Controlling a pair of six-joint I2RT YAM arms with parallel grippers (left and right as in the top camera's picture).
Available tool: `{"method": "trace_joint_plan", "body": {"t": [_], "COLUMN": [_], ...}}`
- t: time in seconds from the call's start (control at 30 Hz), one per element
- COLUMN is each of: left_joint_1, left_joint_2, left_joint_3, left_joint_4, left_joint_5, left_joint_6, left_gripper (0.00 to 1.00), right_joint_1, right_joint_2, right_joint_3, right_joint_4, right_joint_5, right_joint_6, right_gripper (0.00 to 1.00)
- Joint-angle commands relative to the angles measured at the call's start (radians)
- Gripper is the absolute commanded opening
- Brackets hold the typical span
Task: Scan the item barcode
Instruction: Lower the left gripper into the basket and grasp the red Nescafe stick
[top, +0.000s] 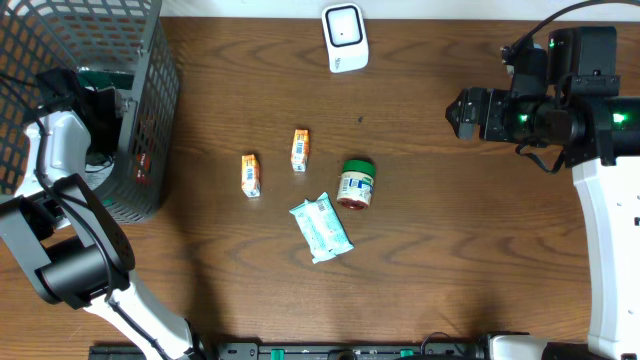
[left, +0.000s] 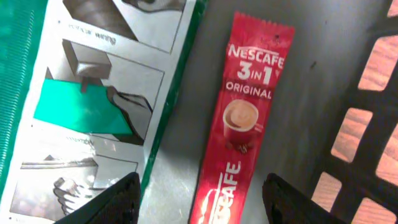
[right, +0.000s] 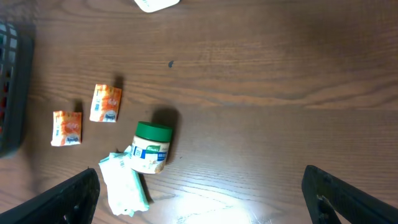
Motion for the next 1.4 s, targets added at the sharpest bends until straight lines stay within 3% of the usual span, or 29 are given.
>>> {"method": "trace_joint_plan", "body": {"t": [0.0, 0.4, 0.47, 0.5, 0.6, 0.63, 0.87, 1.2, 1.37], "left_joint_1": [0.006, 0.006, 0.006, 0.006, 0.006, 0.006, 0.006, 0.007, 0.007], "left_joint_2": [0.032, 0.062, 0.068, 0.069, 0.067, 0.064, -0.053, -0.437, -0.589], "left_joint_3": [-0.014, -0.080, -0.082, -0.082, -0.082, -0.079, 0.006, 0.040, 0.040], "left_joint_4": [-0.005, 0.046, 0.047, 0.047, 0.055, 0.059, 0.045, 0.121, 0.130], "left_joint_5": [0.013, -0.012, -0.037, -0.048, -0.047, -0.047, -0.014, -0.022, -0.005], "left_joint_6": [-0.008, -0.005, -0.005, -0.005, -0.010, -0.025, -0.103, -0.220, -0.335], "left_gripper": [0.64, 0.63, 0.56, 0.49, 0.10, 0.08, 0.07, 0.08, 0.07], "right_joint_1": [0.001, 0.001, 0.001, 0.001, 0.001, 0.001, 0.001, 0.001, 0.001], "right_joint_2": [0.005, 0.005, 0.005, 0.005, 0.005, 0.005, 0.005, 0.005, 0.005], "right_joint_3": [0.017, 0.017, 0.017, 0.017, 0.017, 0.017, 0.017, 0.017, 0.017], "right_joint_4": [0.000, 0.000, 0.000, 0.000, 0.000, 0.000, 0.000, 0.000, 0.000], "right_joint_5": [-0.005, -0.005, -0.005, -0.005, -0.005, -0.005, -0.005, -0.005, -0.005], "right_joint_6": [-0.014, -0.014, -0.014, -0.014, -0.014, -0.014, -0.014, -0.014, -0.014], "right_gripper": [0.99, 0.99, 0.99, 0.99, 0.99, 0.99, 0.99, 0.99, 0.99]}}
